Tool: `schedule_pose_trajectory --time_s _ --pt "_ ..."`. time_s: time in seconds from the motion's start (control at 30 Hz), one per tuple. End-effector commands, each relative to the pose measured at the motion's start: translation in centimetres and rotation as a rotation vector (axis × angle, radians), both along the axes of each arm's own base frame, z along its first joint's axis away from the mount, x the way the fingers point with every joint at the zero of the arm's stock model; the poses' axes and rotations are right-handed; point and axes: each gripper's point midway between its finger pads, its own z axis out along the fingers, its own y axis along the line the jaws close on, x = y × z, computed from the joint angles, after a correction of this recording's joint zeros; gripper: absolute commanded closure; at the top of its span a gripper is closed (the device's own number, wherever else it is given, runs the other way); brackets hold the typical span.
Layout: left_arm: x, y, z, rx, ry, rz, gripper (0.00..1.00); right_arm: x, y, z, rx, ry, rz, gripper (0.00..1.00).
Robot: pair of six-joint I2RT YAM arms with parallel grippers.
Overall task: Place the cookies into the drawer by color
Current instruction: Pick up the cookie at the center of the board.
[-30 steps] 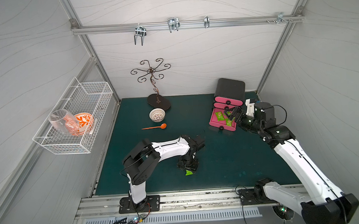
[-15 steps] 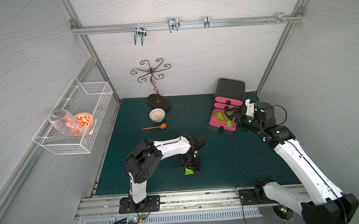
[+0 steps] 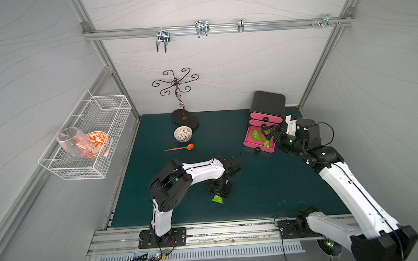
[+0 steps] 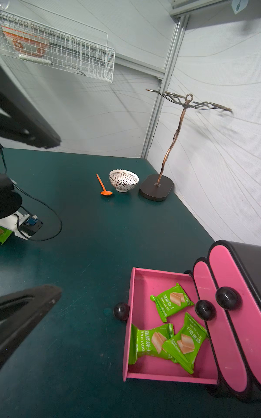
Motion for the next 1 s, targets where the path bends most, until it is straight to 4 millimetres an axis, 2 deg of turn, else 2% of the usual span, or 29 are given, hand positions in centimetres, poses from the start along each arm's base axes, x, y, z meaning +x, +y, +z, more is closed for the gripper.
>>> schedule_pose_trajectory --time_s 0.0,0.1,0.13,0.2,0.3,0.4,0.5,0.77,0.87,0.97 --pt "3.5 2.5 -3.6 0.142 -0.145 -0.064 0.47 -0.1 0.3 1.3 0.002 -0.028 0.018 0.01" --pt "4.2 2.9 -3.9 0.179 -0.170 -0.083 0.33 -0.1 0.3 1.4 0.005 -0.032 0.017 0.01" --pt "4.3 3.0 -3.9 0.189 -0.175 -0.091 0.33 -0.1 0.3 1.4 0.005 -0.031 0.016 0.01" --pt "4.5 3.1 -4.0 0.202 -0.180 -0.103 0.39 -0.1 0.3 1.5 0.004 -0.034 0.016 0.01" --pt "4.7 2.8 -3.7 0.195 -0.187 -0.107 0.55 -0.2 0.0 1.6 -0.002 -0.043 0.006 0.01" --pt "5.1 1.9 -2.5 0.157 -0.203 -0.084 0.66 -0.3 0.0 1.7 -0.010 -0.050 0.012 0.01" --pt "6.0 0.3 -0.3 0.089 -0.244 -0.054 0.70 -0.4 0.0 1.4 -0.025 -0.048 0.023 0.01" --pt "10.3 -5.5 8.6 -0.239 -0.375 0.012 0.72 -1.4 -0.6 -0.1 -0.062 -0.033 0.023 0.01" --pt "13.0 -7.8 11.2 -0.343 -0.418 0.039 0.73 -1.5 -0.8 -0.5 -0.058 -0.029 0.009 0.01" --pt "16.4 -10.5 13.4 -0.471 -0.427 0.112 0.73 -1.6 -0.8 -0.6 -0.044 -0.023 -0.002 0.01"
